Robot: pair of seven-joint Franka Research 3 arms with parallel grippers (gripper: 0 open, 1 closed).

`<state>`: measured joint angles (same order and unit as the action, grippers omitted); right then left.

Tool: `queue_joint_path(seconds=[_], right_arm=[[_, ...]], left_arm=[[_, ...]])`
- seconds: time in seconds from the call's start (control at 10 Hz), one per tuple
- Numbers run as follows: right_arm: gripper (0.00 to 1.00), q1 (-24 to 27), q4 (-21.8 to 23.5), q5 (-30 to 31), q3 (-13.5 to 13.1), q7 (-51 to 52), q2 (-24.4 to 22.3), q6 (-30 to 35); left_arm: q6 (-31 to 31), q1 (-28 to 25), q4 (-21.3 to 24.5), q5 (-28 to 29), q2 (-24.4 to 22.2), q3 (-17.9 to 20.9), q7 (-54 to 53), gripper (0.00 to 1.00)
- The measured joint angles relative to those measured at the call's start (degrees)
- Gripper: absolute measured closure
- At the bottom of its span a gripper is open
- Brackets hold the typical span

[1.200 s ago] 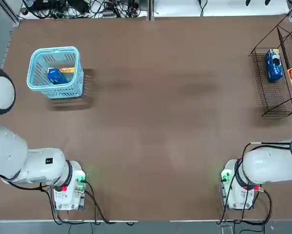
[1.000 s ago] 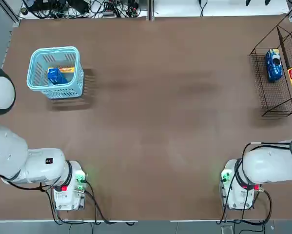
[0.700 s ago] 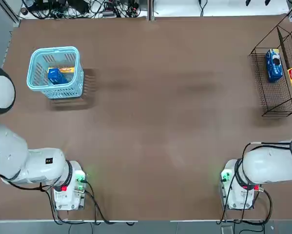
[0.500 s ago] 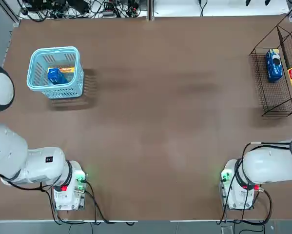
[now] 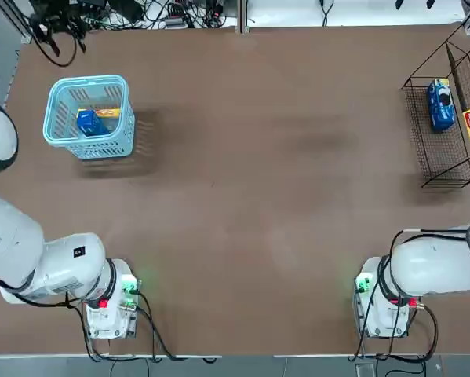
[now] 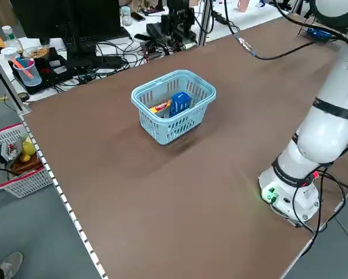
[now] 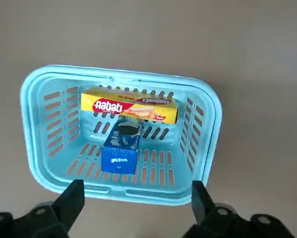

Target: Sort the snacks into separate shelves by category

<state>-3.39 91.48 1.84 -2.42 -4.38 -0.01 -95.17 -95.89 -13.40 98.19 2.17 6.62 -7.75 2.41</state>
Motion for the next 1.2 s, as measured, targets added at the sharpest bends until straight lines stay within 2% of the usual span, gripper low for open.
queue_joint_path(seconds=[0.3,0.5,1.0,1.2], right_arm=[[0.00,0.00,0.00,0.00,0.00,0.00,0.00,-0.01],[0.00,0.00,0.00,0.00,0.00,0.00,0.00,-0.01],[0.00,0.00,0.00,0.00,0.01,0.00,0.00,-0.08],[0.00,0.00,0.00,0.00,0.01,0.00,0.00,-0.13]], left_arm=[[-11.32,0.03,14.06,1.35,-3.31,-0.21,0.22,0.07],[-16.37,-1.16,20.40,3.76,-4.54,-0.14,0.13,0.09],[-26.86,-5.17,29.28,4.01,-5.73,-0.12,-0.73,0.09],[-28.81,-5.97,30.91,4.01,-5.80,-0.13,-0.97,0.11]])
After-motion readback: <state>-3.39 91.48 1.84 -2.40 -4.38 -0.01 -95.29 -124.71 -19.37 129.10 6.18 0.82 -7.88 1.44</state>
